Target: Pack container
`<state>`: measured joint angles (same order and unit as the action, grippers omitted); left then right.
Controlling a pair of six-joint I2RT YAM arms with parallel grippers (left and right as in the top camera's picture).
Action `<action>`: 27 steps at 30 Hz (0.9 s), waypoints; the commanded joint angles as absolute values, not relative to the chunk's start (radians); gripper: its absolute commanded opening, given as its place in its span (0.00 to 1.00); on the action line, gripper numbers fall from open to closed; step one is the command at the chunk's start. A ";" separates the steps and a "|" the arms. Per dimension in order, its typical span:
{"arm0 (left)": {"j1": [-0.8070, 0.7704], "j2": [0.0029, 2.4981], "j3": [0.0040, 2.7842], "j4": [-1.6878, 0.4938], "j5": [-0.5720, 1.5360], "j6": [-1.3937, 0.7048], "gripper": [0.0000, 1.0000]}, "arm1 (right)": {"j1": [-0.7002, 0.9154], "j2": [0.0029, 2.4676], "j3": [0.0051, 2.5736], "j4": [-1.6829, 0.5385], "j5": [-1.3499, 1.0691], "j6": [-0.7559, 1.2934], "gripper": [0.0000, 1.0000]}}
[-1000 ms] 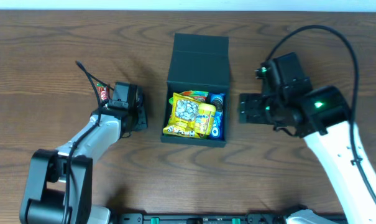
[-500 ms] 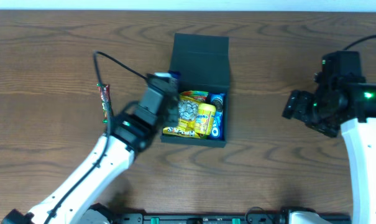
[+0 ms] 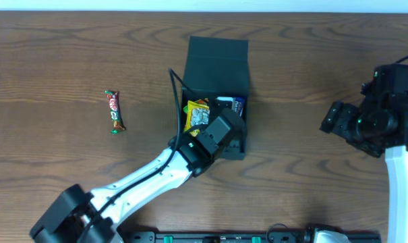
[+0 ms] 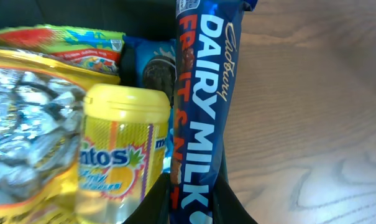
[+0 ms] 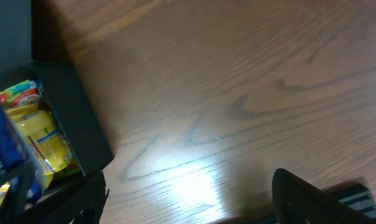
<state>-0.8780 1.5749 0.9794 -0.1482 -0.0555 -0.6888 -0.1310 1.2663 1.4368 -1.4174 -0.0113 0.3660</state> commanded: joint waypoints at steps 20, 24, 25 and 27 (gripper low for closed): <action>-0.641 1.143 0.999 -0.613 -0.527 -0.617 0.88 | -0.143 1.254 1.439 -1.422 -0.039 0.309 0.89; -0.393 1.083 0.997 -0.759 -0.490 -0.598 0.97 | -0.143 1.254 1.439 -1.418 -0.050 0.309 0.89; -0.332 1.083 0.997 -0.777 -0.463 -0.581 0.95 | -0.143 1.254 1.439 -1.417 -0.058 0.309 0.89; -0.214 1.093 0.989 -0.788 -0.373 -0.538 0.95 | -0.143 1.254 1.439 -1.414 -0.061 0.309 0.89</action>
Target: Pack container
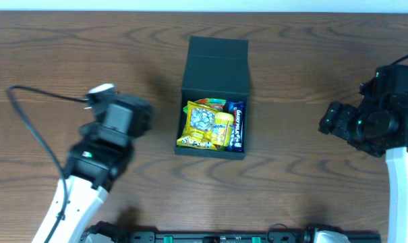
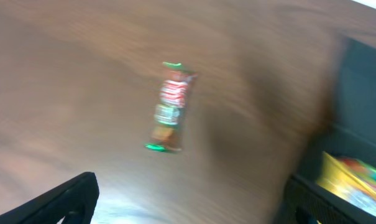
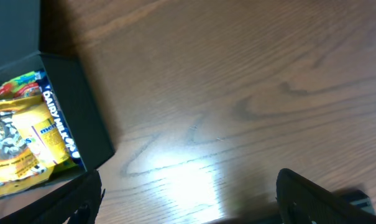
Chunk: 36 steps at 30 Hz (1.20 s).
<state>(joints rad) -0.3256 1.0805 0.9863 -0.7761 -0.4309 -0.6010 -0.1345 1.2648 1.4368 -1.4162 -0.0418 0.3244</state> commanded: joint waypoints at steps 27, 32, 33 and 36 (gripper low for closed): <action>0.049 1.665 0.912 -0.411 -0.101 -0.322 0.96 | -0.143 1.254 1.439 -1.406 -0.060 0.297 0.89; 0.063 1.702 0.912 -0.370 -0.054 -0.302 0.99 | -0.143 1.254 1.439 -1.403 -0.060 0.298 0.89; 0.063 1.706 0.912 -0.361 -0.053 -0.295 1.00 | -0.143 1.254 1.439 -1.402 -0.060 0.298 0.89; 0.064 1.718 0.912 -0.345 -0.051 -0.275 1.00 | -0.143 1.254 1.439 -1.402 -0.060 0.298 0.89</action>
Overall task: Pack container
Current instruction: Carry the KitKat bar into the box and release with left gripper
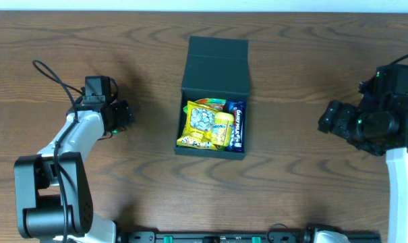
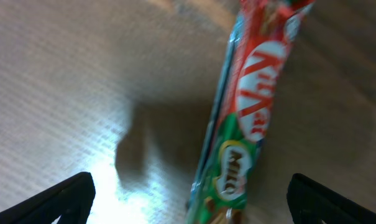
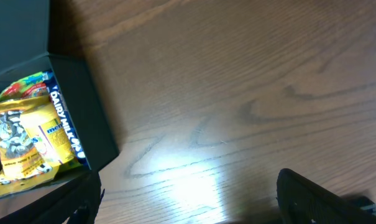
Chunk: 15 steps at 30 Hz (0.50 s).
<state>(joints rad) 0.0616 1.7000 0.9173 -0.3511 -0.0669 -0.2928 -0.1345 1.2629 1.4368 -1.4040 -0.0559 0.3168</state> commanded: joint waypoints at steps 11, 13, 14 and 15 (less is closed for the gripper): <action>0.065 1.767 0.912 -0.315 -0.025 -0.261 0.84 | -0.143 1.254 1.439 -1.402 -0.060 0.298 0.89; 0.065 1.767 0.912 -0.315 -0.026 -0.261 0.74 | -0.143 1.254 1.439 -1.402 -0.060 0.298 0.89; 0.065 1.767 0.912 -0.316 -0.026 -0.262 0.67 | -0.143 1.254 1.439 -1.402 -0.060 0.298 0.89; 0.065 1.767 0.912 -0.316 -0.028 -0.262 0.59 | -0.143 1.254 1.439 -1.402 -0.060 0.298 0.89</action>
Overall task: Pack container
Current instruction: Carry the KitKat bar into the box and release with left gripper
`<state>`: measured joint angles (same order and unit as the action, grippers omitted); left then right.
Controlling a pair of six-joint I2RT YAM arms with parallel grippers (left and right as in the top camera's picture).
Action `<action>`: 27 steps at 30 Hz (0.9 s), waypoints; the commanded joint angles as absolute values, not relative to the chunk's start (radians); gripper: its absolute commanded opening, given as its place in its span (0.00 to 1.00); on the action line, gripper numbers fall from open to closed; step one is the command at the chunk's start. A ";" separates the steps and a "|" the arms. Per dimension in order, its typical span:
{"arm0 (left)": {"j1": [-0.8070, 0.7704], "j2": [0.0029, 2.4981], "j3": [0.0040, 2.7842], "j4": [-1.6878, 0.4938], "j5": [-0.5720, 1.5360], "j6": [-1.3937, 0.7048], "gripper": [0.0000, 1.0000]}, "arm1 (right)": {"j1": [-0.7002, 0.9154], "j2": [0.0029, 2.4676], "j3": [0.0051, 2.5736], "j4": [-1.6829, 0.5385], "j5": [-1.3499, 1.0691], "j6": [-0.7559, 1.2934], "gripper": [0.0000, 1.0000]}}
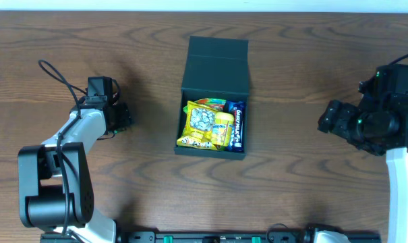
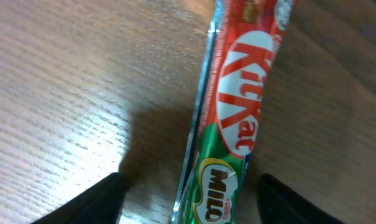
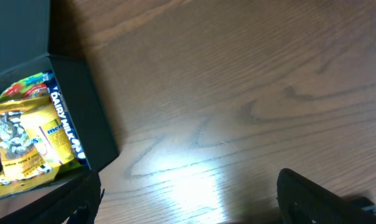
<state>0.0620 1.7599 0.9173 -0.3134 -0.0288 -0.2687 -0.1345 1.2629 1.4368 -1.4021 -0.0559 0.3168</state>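
A red and green KitKat Milo bar (image 2: 237, 124) lies flat on the wooden table at the far left. My left gripper (image 1: 118, 116) is low over it and covers it in the overhead view. In the left wrist view the left gripper (image 2: 191, 205) is open, one dark finger (image 2: 107, 202) on each side of the bar, with gaps showing. The black box (image 1: 215, 67) stands open mid-table, holding a yellow bag (image 1: 202, 121), a yellow Mentos tub (image 1: 222, 128) and a blue Dairy Milk bar (image 1: 237, 125). My right gripper (image 1: 333, 121) hangs open and empty at the far right.
The box lid stands back from the box on its far side. The right wrist view shows the box corner (image 3: 94, 130) at left and bare wood under the right gripper (image 3: 188, 205). A black cable (image 1: 55, 74) loops from the left arm.
The left gripper's fingers now stand closer together on either side of the KitKat bar, and the bar fills more of the left wrist view. The right arm has not moved.
First my left gripper was down in the box with the Dairy Milk bar between its fingers. Then it was out at the left of the table, open, the bar left in the box. Then it was low over the KitKat, where its fingers have narrowed.
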 commanded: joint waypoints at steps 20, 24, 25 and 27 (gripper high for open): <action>-0.089 1.470 1.031 -0.510 0.040 0.070 0.06 | -0.143 1.255 1.438 -1.364 -0.030 0.310 0.96; -0.233 1.349 1.032 -0.496 0.213 0.607 0.06 | -0.143 1.255 1.438 -1.365 -0.030 0.309 0.96; -0.261 1.333 1.032 -0.496 0.235 0.723 0.06 | -0.143 1.255 1.438 -1.365 -0.030 0.309 0.96; -0.309 1.314 1.032 -0.488 0.243 0.902 0.06 | -0.143 1.255 1.438 -1.366 -0.030 0.309 0.96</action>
<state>-0.2760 1.3262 1.0214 -0.4892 0.1619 0.5163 -0.1345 1.2629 1.4368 -1.3655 -0.0444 0.3130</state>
